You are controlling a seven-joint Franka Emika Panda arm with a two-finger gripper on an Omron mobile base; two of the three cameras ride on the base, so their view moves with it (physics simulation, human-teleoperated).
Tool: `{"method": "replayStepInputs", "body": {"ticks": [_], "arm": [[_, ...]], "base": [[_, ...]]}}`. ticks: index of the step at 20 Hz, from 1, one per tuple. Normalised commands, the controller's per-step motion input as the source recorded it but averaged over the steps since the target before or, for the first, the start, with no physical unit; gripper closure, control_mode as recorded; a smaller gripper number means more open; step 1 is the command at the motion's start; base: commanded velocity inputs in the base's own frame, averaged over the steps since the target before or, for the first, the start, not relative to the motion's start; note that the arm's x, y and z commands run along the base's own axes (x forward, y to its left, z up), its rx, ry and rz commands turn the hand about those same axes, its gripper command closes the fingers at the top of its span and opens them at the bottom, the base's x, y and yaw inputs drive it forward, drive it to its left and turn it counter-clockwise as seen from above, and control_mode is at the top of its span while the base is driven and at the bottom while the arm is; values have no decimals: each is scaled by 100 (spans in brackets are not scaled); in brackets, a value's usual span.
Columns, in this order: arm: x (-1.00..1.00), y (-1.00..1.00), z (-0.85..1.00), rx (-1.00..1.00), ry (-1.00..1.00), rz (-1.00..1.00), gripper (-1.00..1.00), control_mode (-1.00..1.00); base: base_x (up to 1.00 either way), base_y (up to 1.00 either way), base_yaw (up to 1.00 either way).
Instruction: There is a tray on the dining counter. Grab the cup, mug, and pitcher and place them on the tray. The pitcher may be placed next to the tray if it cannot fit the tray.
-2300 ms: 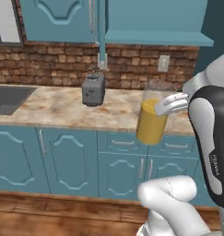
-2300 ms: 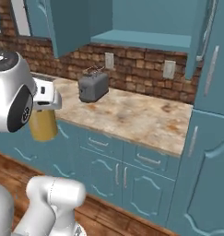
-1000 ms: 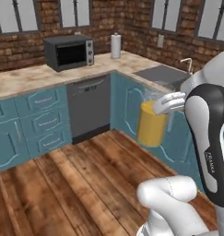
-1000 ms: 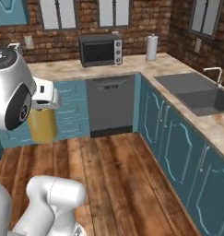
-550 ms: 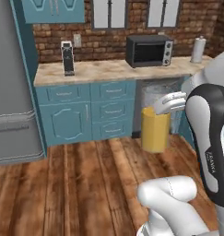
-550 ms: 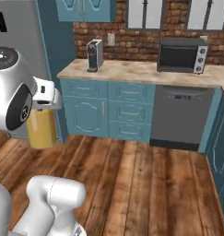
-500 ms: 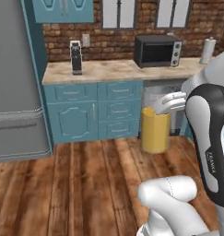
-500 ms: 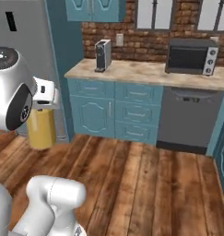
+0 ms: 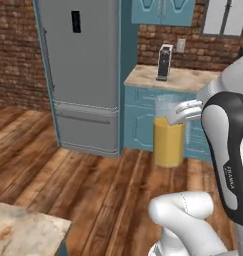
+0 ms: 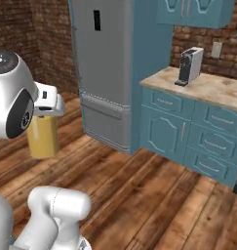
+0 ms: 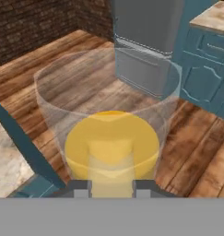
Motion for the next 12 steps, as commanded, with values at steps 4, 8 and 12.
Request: {"method": "replayStepInputs", "body": {"ticks": [4,8,12], "arm": [[0,0,0,0,0,0,100,100],[0,0,0,0,0,0,100,100],[0,0,0,0,0,0,100,100]], "base": [[69,-45,45],[94,-79,35],[100,-82,35]]}}
